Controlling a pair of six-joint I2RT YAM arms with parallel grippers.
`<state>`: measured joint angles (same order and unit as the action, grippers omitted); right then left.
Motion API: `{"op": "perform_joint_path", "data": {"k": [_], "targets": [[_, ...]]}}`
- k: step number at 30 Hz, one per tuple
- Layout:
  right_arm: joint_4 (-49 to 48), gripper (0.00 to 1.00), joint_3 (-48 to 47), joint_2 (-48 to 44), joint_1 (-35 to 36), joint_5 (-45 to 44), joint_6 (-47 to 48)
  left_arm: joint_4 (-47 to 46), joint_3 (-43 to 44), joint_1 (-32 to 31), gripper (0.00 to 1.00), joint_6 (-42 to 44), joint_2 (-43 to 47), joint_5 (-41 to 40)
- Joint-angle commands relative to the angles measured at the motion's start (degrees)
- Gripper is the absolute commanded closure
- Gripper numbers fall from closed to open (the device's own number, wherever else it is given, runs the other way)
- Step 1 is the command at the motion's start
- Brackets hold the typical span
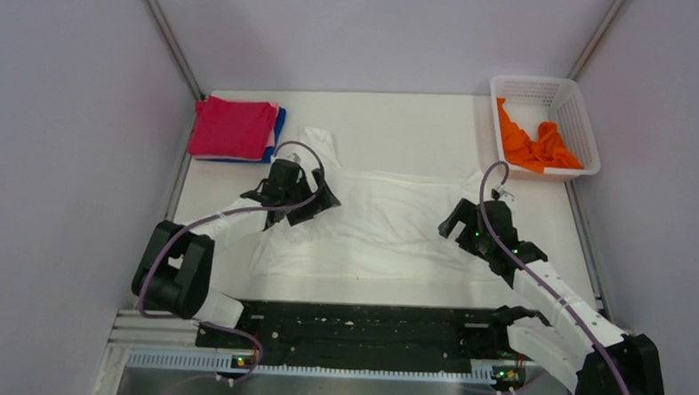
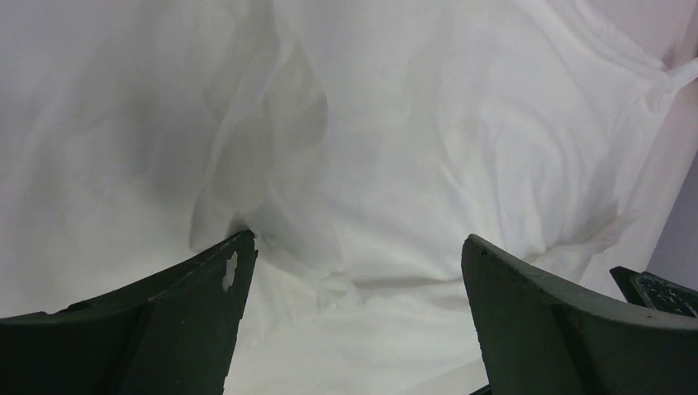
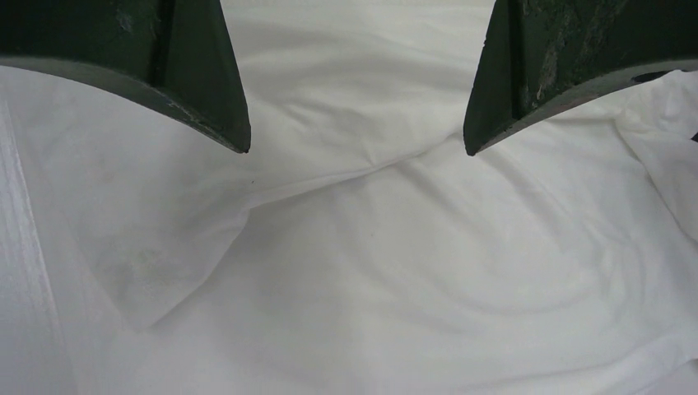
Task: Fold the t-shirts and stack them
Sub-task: Fold the flattened tshirt in 1/3 of the way, then grab the side of the flattened tshirt furthest away from the robot with both arms
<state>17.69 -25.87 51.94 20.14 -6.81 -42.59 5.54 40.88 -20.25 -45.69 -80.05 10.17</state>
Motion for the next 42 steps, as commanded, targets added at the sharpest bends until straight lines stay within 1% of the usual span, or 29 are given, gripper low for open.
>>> {"op": "perform_joint_path", "data": {"k": [1,7,15,18,21,24,28,31,35,39,42], "targets": [[2.3,0.01,-4.3,-1.1,0.6,-5.2,1.4,-1.4,7.4,-1.6,0.01,3.0,-6.9,-1.6],[2.7,0.01,-4.2,-3.9,0.5,-6.4,1.6,-5.0,12.3,-3.5,0.02,3.2,-12.0,2.0],[3.1,0.01,-4.5,-4.5,0.5,-7.2,2.4,-8.2,21.8,-7.3,0.02,3.8,-20.4,5.0],[3.3,0.01,-4.6,-5.1,0.5,-7.4,2.9,-7.5,24.4,-7.9,0.02,4.8,-21.9,5.9],[3.0,0.01,-4.5,-5.4,0.5,-6.5,3.5,-4.4,25.7,-8.0,0.01,6.9,-20.1,4.6],[1.9,0.01,-4.4,-5.3,0.4,-4.1,4.1,-1.4,23.0,-8.0,0.01,8.7,-13.8,0.5],[1.8,0.01,-4.5,-4.6,0.5,-3.3,4.6,1.6,14.5,-8.0,0.01,10.0,-2.5,-6.8],[1.6,0.01,-4.3,-4.7,0.5,-3.7,4.7,4.2,9.5,-8.0,0.01,10.0,1.9,-10.9],[1.6,0.01,-4.2,-4.6,0.5,-4.1,4.8,6.0,8.5,-8.0,0.01,9.1,0.1,-8.7],[1.6,0.01,-3.9,-5.1,0.5,-4.0,5.0,7.5,11.0,-8.3,0.01,9.0,-5.5,-7.9],[1.8,0.01,-3.8,-5.1,0.4,-4.7,5.0,7.5,13.3,-9.8,0.01,9.3,-9.0,-7.3]]}}
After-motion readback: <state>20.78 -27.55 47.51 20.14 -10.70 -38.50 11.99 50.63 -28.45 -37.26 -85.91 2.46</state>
